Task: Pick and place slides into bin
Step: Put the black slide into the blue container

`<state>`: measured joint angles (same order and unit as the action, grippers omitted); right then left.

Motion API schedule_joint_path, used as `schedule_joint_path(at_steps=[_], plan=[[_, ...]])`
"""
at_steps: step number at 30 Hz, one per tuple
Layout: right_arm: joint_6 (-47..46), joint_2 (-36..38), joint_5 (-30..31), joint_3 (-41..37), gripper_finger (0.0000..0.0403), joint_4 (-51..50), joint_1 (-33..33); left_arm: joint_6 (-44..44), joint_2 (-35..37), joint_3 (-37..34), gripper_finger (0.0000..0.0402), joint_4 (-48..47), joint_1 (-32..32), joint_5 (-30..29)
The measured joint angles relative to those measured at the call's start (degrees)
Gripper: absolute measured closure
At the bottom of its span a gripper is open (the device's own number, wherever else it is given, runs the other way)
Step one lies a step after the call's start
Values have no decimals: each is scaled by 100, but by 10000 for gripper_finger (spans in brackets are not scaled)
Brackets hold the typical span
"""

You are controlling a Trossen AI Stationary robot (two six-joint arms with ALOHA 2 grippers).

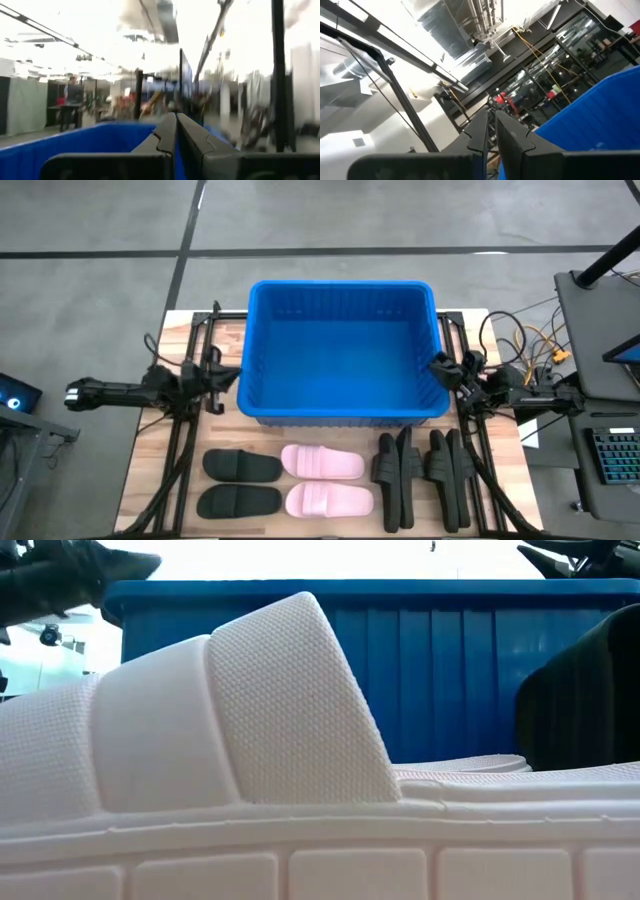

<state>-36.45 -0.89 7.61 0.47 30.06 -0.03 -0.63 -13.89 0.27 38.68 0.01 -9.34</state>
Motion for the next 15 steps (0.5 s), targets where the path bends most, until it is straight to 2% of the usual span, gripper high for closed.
schedule_joint_path(at_steps=[4,7,9,12,15], plan=[[-27,4,181,0,374,85,2,352,-101,-4,402,1609,0,-84],[7,-4,376,4,374,103,4,1362,-244,67,402,2721,0,-85],[172,-4,423,4,374,90,4,1416,-334,256,402,2961,-2,67],[368,-2,515,4,374,81,4,973,-532,611,400,2969,0,289],[373,2,726,7,374,103,3,645,-944,988,378,2745,0,288]])
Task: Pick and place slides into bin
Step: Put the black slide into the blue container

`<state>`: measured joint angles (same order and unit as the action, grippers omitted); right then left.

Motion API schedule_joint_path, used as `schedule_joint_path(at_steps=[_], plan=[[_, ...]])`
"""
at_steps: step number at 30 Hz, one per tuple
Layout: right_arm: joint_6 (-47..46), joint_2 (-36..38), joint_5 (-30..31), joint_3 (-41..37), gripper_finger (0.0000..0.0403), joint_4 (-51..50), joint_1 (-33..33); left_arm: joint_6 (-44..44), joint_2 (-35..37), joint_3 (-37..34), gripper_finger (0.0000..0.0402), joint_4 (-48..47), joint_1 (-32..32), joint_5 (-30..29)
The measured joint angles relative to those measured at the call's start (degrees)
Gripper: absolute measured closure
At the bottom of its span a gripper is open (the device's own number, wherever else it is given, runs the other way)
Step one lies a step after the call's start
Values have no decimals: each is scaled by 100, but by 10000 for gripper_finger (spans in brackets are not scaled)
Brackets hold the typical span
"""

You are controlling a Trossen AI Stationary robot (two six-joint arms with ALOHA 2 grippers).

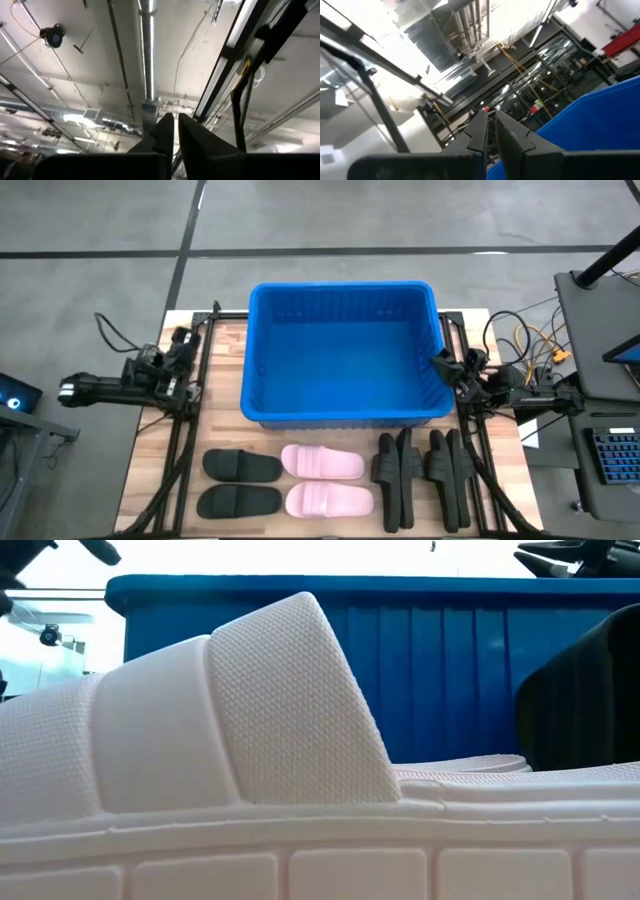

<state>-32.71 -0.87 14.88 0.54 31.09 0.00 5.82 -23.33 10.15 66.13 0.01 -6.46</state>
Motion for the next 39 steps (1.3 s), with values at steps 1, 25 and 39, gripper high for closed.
schedule_joint_path(at_steps=[1,25,39], plan=[[4,3,43,1,374,2,-1,-55,-153,124,364,-17,0,1],[1183,-89,-761,883,374,552,-4,780,-1398,2866,185,-2866,1,980],[1461,-779,-731,3620,374,-3344,-4,2548,-1801,3912,185,-5219,168,915]])
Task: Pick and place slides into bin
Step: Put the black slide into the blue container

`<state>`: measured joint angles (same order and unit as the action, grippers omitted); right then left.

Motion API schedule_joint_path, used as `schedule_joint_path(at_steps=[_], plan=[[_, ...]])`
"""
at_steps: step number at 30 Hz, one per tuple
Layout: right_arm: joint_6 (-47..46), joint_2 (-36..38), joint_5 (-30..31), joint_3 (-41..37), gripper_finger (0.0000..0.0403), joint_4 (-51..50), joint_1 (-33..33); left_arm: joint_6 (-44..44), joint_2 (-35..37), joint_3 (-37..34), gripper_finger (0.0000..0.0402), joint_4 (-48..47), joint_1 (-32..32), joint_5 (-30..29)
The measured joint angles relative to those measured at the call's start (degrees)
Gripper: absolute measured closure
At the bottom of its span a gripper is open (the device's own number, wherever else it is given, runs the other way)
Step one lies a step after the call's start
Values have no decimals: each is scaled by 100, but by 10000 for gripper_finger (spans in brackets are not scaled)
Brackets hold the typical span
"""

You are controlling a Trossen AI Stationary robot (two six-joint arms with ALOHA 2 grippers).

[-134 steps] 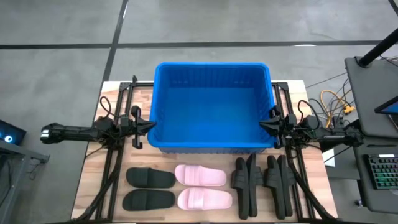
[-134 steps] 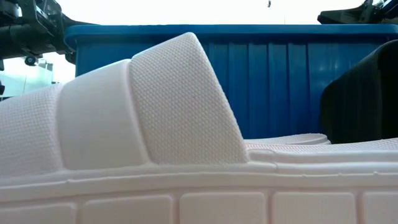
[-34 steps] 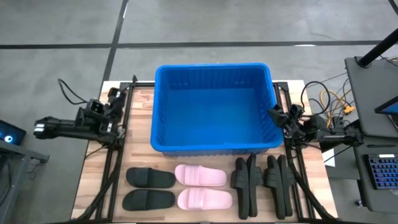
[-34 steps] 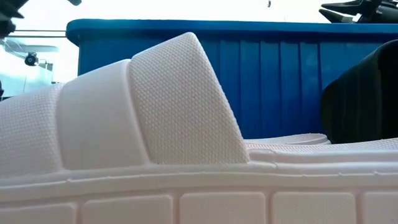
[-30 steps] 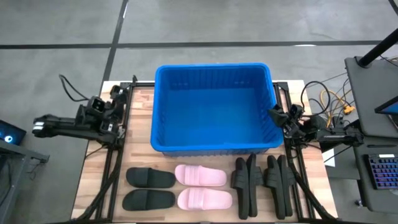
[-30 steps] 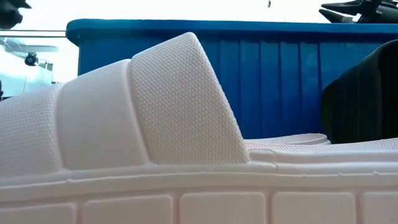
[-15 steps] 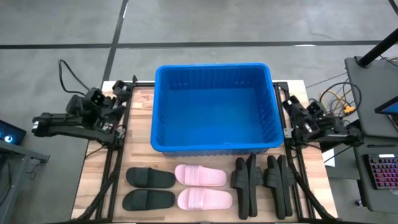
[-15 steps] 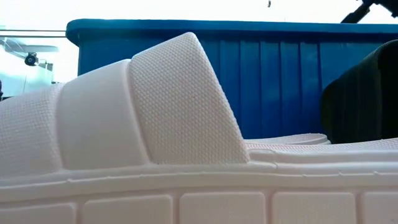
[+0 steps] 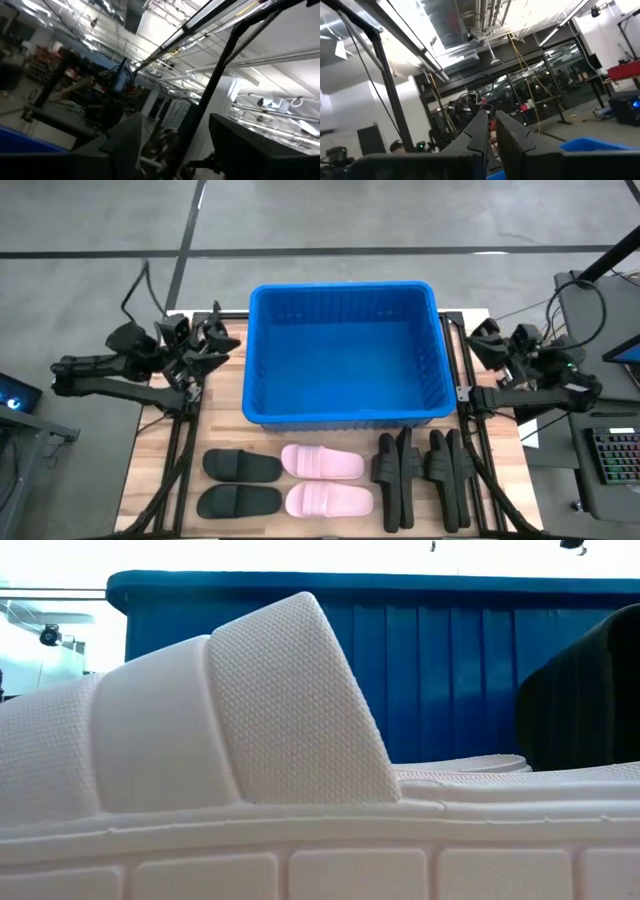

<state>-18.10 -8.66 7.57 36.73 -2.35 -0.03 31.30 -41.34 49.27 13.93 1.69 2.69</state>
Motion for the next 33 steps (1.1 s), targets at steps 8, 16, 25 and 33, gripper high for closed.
schedule_joint_path(at_steps=[8,16,25,33], plan=[[533,-164,-2,659,374,-343,0,269,-1262,1105,185,-53,526,-398],[550,-153,-3,799,374,-345,0,387,-2900,3185,185,-3104,991,-1531],[1361,-154,-3,800,374,-550,0,1085,-4014,4763,185,-4848,1351,-1680],[1440,-154,-2,800,374,-648,0,3225,-4328,5271,185,-6728,1897,-1578]])
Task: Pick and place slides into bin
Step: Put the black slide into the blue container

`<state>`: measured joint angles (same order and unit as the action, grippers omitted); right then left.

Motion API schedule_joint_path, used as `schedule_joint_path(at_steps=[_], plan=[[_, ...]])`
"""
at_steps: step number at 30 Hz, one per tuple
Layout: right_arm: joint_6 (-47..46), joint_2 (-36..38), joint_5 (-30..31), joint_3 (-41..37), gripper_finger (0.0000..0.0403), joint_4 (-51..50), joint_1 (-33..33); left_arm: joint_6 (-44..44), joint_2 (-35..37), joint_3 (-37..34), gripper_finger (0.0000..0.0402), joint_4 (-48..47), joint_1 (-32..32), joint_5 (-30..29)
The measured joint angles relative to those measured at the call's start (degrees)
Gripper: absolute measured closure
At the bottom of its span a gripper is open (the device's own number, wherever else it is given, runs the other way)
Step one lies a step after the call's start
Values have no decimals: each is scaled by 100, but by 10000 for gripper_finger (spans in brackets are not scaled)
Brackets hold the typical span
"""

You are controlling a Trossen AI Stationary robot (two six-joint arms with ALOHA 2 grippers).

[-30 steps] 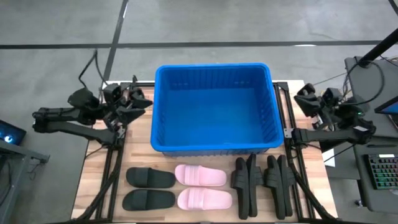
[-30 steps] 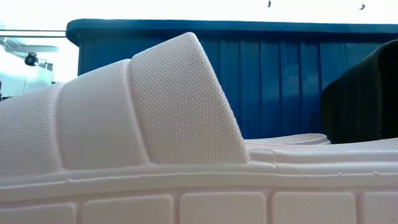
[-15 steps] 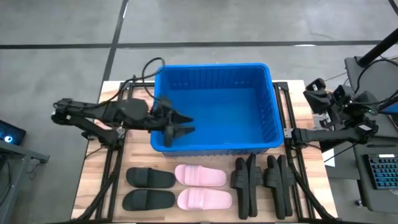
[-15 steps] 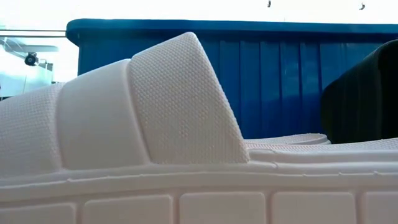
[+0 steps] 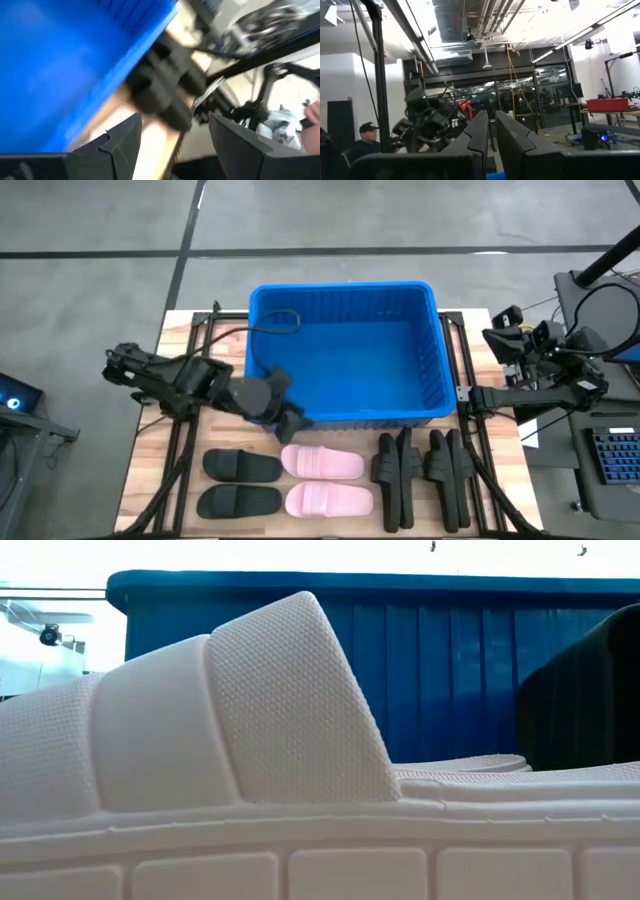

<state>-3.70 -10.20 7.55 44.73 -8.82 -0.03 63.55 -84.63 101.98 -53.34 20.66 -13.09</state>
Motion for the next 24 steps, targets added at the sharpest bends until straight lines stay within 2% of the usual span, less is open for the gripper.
schedule_joint_path(at_steps=[6,12,20,24], plan=[[278,-2,0,0,374,-72,0,1657,-124,-30,185,-1427,574,428],[484,-2,0,-2,374,-205,0,3274,-410,-35,185,-2786,1203,1216],[484,-2,2,-4,374,-385,0,4332,-1014,-110,185,-2869,1687,1337],[484,-2,1,-7,374,-493,0,4611,-1468,-108,185,-2863,1770,2095]])
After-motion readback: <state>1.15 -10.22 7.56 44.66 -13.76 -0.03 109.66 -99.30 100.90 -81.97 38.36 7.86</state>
